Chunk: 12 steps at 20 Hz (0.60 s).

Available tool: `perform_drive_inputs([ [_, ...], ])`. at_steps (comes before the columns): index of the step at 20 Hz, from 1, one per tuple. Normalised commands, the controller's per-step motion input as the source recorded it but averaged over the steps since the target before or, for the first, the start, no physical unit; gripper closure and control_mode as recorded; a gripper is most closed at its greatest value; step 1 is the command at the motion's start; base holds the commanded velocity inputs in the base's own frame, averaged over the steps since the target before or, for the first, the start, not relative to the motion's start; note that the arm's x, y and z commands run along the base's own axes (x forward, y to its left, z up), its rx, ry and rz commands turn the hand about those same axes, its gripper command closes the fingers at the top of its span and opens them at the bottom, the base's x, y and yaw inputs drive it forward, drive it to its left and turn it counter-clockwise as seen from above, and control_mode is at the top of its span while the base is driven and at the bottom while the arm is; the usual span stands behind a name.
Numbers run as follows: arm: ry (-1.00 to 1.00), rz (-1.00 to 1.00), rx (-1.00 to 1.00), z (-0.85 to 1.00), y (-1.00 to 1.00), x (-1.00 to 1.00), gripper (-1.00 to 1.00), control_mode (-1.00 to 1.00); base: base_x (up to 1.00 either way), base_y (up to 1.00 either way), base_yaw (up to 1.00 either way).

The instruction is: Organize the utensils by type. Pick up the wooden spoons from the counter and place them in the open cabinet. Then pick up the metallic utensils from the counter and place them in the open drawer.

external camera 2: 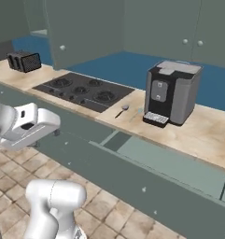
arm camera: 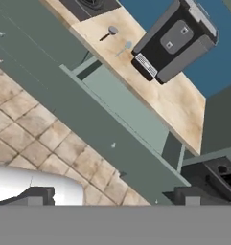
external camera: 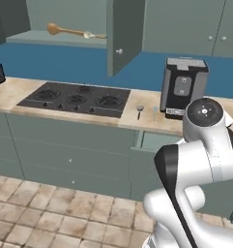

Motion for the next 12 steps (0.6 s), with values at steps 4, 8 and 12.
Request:
perform_drive_inputs([
  [4,0.0,0.0,0.0,0.0,0.0,0.0,-1.0,1.0,0.43,-0.52,0.0],
  [8,0.0,0.0,0.0,0.0,0.0,0.0,-1.0,1.0,0.37,-0.38,0.0],
  [12,0.0,0.0,0.0,0.0,0.0,0.0,-1.0,1.0,0.28,-0.25,-0.1],
])
